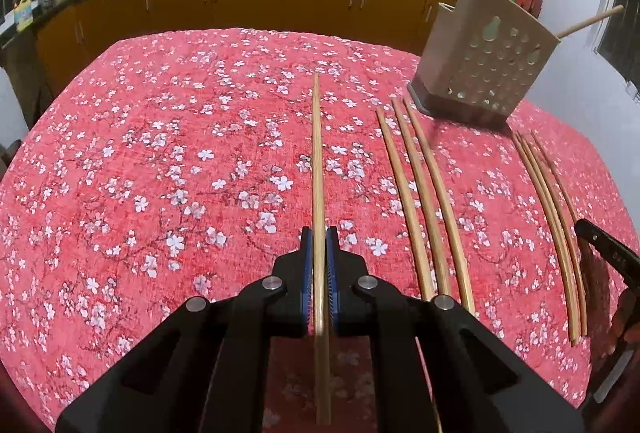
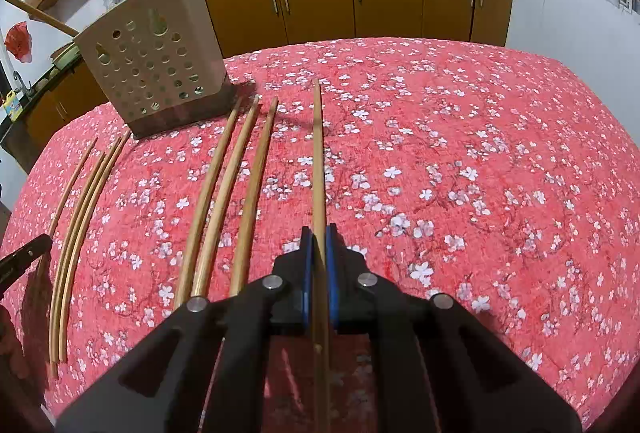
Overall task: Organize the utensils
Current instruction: 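Close the left tool on another chopstick while the right tool grasps one too, then raise both held chopsticks upright and carry them over the utensil holder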
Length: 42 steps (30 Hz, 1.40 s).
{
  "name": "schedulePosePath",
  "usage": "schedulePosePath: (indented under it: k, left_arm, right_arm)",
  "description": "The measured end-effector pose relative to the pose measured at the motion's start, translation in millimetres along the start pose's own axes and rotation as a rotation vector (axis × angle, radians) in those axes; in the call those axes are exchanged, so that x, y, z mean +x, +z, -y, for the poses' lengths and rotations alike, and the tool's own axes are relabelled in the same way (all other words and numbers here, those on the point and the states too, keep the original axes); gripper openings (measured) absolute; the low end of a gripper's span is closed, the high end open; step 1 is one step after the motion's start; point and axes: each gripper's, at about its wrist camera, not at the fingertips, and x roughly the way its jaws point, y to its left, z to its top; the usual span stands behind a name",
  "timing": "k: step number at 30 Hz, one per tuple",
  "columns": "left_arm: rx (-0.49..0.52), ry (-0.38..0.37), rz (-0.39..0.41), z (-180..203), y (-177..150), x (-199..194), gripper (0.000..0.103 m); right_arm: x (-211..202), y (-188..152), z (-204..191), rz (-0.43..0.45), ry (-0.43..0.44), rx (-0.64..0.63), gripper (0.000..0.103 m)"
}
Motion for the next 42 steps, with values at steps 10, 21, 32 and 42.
schedulePosePath:
  k: [10,21,32,42]
  left_arm:
    - [0.01,-0.018,0.0,-1.4,-16.1,-15.6,0.008]
    - [0.058,0.02,0.036,6.7,-22.8,-17.6,0.008]
    - [0.037,0.002,-0.001,0.2,-14.0,-17.6,0.008]
    - [0.004,-0.038,0.13,-5.0,19.6,-62.1,0.007]
  right_arm:
    - [-15.6,-18.6,-2.2,-0.011,-0.006,-0.022,0.01]
    - [-21.5,-27.8,-8.2,0.036,-0.038,-0.074,0.01]
    - [-29.9,-19.6,-3.4,0.032,-0.01,-0.036,0.008]
    - [-86.8,18.1,2.4,0.213,0.013,-0.004,0.008]
